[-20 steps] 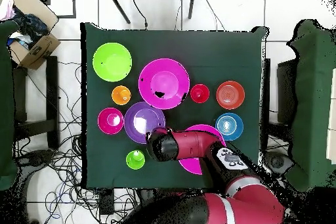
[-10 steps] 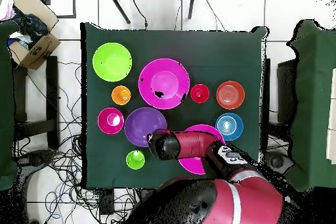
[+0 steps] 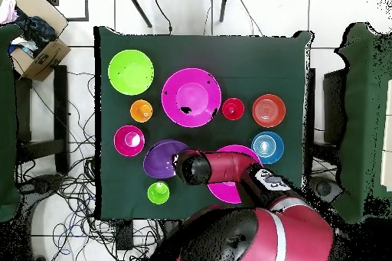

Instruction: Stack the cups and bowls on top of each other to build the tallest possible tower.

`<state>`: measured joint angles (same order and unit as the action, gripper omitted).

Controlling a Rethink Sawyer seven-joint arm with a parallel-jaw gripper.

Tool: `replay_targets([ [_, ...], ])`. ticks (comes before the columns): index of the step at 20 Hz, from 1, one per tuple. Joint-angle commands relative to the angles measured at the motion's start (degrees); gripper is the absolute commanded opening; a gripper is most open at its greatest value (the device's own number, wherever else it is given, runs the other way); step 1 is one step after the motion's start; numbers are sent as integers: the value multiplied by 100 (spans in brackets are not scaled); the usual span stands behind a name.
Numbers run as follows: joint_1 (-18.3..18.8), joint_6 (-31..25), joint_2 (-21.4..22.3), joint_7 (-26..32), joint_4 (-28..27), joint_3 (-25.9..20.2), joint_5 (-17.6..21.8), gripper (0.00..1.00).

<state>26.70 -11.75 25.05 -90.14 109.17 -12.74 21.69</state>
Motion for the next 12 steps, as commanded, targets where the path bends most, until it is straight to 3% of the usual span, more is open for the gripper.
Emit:
replay_targets([
  [1, -15, -268, -29, -203, -409, -405, 128, 0],
  [12, -43, -902, 486, -194, -228, -434, -70, 0],
])
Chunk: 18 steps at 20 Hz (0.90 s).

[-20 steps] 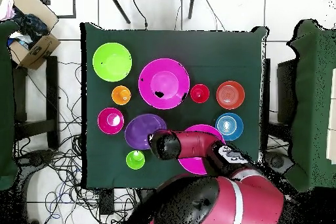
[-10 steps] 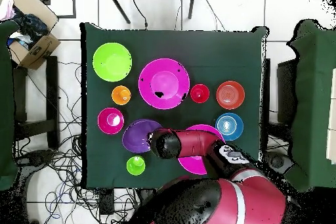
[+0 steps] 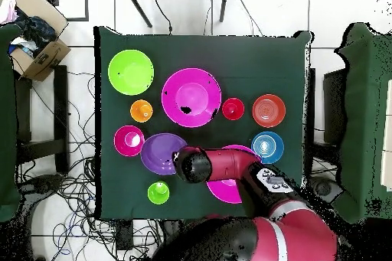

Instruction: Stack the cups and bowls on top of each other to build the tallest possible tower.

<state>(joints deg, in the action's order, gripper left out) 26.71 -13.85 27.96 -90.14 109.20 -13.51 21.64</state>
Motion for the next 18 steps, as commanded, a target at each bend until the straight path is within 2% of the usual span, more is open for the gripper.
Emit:
replay_targets([
  [1, -50, -787, 272, -198, -207, -360, -96, 0],
  [10, -70, -1547, 763, -225, -114, -467, -341, 0],
  [18, 57, -2251, 1101, -108, -157, -718, -669, 0],
])
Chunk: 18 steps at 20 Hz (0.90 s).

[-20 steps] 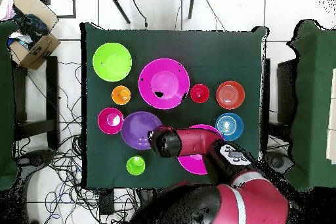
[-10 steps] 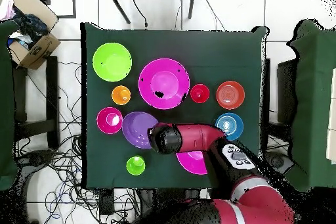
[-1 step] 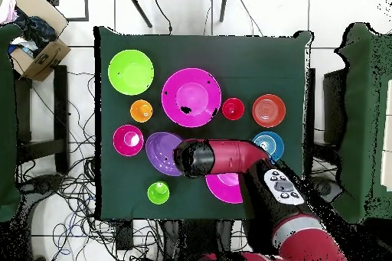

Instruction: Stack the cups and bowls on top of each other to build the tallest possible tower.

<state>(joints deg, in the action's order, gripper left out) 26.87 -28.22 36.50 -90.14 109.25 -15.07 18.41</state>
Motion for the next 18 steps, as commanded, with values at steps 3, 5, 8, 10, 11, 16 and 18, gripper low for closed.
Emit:
replay_targets([
  [3, 70, -983, 183, -41, -317, -608, -409, 0],
  [5, 79, -740, -41, -10, -466, -637, -330, 0],
  [8, -36, -639, -269, -55, -798, -635, -304, 0],
  [10, -73, -692, -409, 20, -1057, -625, -242, 0],
  [11, -57, -745, -473, 107, -1178, -643, -210, 0],
  [16, 105, -1097, -755, 554, -1718, -875, -186, 0],
  [18, 152, -1232, -822, 644, -1864, -975, -212, 0],
])
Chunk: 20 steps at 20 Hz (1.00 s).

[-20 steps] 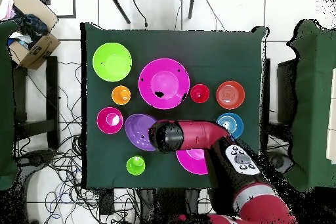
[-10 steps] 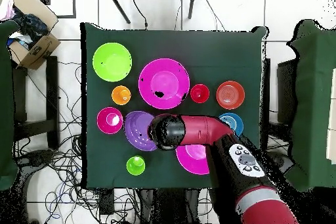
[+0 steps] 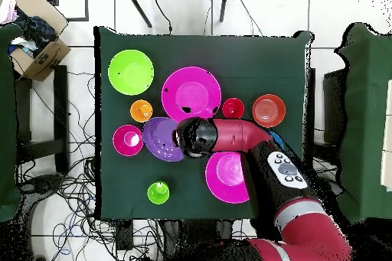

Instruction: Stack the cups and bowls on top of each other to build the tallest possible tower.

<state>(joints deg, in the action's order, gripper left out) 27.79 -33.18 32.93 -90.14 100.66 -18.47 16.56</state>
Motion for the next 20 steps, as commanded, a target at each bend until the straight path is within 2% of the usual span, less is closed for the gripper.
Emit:
replay_targets([
  [1, 71, -851, -448, 664, -1064, -676, -47, 0],
  [8, 171, -1568, -176, 635, -1093, -887, -180, 0],
  [20, 304, -2415, 142, 670, -1149, -1088, -59, 0],
])
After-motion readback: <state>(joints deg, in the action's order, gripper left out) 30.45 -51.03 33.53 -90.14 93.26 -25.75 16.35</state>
